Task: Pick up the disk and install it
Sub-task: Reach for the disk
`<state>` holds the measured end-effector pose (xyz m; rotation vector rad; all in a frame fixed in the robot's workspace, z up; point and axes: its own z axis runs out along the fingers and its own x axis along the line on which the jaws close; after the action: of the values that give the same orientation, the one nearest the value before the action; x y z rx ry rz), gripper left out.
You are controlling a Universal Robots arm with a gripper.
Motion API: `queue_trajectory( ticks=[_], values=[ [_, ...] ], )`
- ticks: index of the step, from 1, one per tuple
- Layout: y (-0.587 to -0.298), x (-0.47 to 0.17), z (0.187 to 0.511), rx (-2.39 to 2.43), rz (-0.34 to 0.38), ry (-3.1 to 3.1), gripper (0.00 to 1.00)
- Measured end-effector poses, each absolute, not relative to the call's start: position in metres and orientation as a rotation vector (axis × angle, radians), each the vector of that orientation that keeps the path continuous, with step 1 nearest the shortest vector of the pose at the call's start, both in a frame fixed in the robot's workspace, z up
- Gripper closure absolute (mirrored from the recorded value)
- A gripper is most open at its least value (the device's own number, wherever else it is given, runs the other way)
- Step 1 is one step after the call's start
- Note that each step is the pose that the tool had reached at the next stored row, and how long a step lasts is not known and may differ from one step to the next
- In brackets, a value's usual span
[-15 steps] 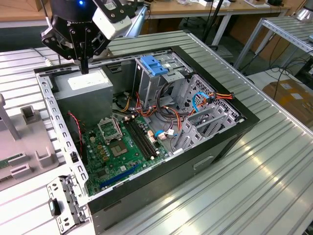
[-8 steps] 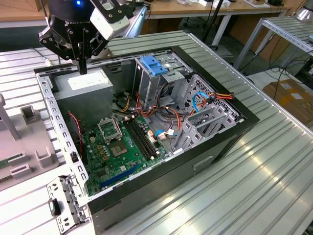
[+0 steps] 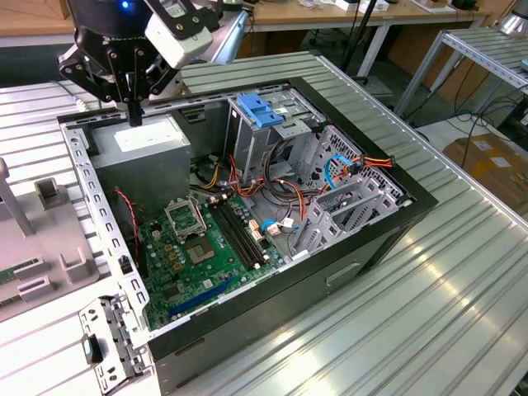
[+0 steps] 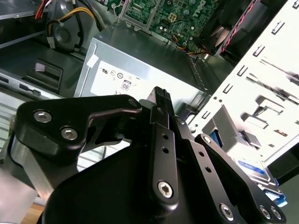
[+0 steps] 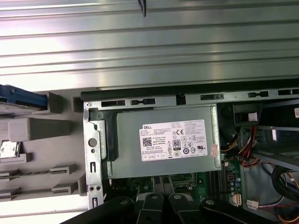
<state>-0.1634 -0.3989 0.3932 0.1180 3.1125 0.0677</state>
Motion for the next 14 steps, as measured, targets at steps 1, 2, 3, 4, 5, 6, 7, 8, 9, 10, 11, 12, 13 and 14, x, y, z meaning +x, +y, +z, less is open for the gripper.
queue_trajectory(
  ticks=[1, 2, 3, 4, 5, 6, 7, 8, 9, 10, 11, 12, 13, 14],
  values=[
    [-0.3989, -0.1639, 0.3933, 0.118, 0.068, 3.113, 0.89],
    [-0.3989, -0.1643, 0.3932, 0.118, 0.068, 3.113, 0.89],
    [-0.3989, -0.1647, 0.3932, 0.118, 0.068, 3.113, 0.89],
    [-0.3989, -0.1652, 0.3932, 0.118, 0.068, 3.112, 0.89],
    [-0.3989, -0.1656, 0.3932, 0.118, 0.068, 3.112, 0.89],
    [-0.3989, -0.1661, 0.3932, 0.118, 0.068, 3.112, 0.89],
    [-0.3989, -0.1673, 0.3932, 0.118, 0.068, 3.112, 0.89],
    [-0.3989, -0.1678, 0.3932, 0.118, 0.068, 3.112, 0.89],
    [-0.3989, -0.1684, 0.3932, 0.118, 0.068, 3.113, 0.89],
    [-0.3989, -0.1693, 0.3932, 0.118, 0.068, 3.113, 0.89],
    [-0.3989, -0.1699, 0.3932, 0.118, 0.068, 3.112, 0.89],
    [-0.3989, -0.1705, 0.3932, 0.118, 0.068, 3.113, 0.89],
    [-0.3989, -0.1712, 0.3932, 0.118, 0.068, 3.112, 0.89],
    [-0.3990, -0.1718, 0.3932, 0.118, 0.068, 3.112, 0.89]
  ],
)
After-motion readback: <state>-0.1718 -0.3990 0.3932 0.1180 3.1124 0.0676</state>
